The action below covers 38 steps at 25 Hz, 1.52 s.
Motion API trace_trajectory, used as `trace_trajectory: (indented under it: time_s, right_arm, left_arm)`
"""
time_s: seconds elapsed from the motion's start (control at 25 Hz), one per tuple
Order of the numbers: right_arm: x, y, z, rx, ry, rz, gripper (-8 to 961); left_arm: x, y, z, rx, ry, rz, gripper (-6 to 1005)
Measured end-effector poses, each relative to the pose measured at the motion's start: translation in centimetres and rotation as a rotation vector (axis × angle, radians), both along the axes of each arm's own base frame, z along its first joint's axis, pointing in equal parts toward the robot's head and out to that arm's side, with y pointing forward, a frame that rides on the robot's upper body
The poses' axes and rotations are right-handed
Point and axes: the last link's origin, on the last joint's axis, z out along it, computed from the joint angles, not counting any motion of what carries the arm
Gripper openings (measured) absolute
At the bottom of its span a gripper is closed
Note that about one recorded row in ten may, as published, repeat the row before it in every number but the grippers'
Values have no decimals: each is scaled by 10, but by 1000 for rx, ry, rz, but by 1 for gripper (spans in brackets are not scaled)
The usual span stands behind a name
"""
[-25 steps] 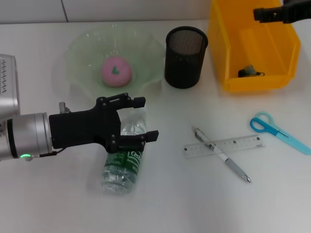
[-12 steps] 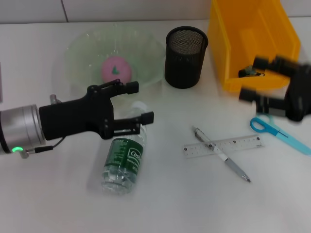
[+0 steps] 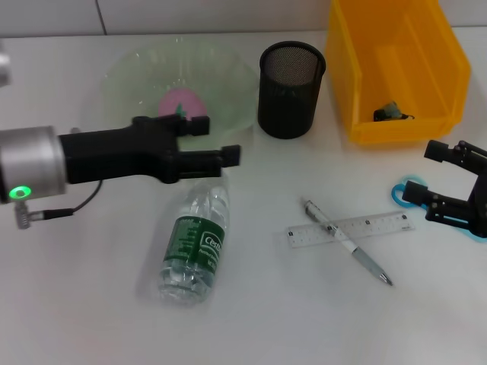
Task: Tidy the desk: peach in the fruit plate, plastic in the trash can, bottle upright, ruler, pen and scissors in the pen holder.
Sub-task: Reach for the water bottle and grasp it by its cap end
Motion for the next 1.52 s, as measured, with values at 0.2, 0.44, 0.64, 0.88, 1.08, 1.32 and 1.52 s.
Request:
trace_trajectory:
  time_s: [0.2,0.44,0.64,0.88,1.08,1.32,1.52]
  right_arm:
    - [3,-1,-3,-20,-22,-5,845]
    - [4,1,-6,-28,-42,-9,845]
    - [5,1,-7,-32,-46,-15,845]
    - [5,1,-8,-33,-47,-18,844]
    - [6,1,-8,-33,-48,-19,844]
    - [6,1,-8,-33,-44,-23,844]
    - [4,4,-9,-38,-40,-21,844]
  left_arm:
    - [28,1,-16,-14,236,140,860]
    - [41,8,-30,-10,430,328,859]
    - [43,13,-40,1,522,388,859]
    - [44,21,-46,-24,523,409,859]
    - [38,30,-52,-43,537,436,859]
    - [34,37,-54,-44,527,467,859]
    - [29,42,-57,-48,532,488,859]
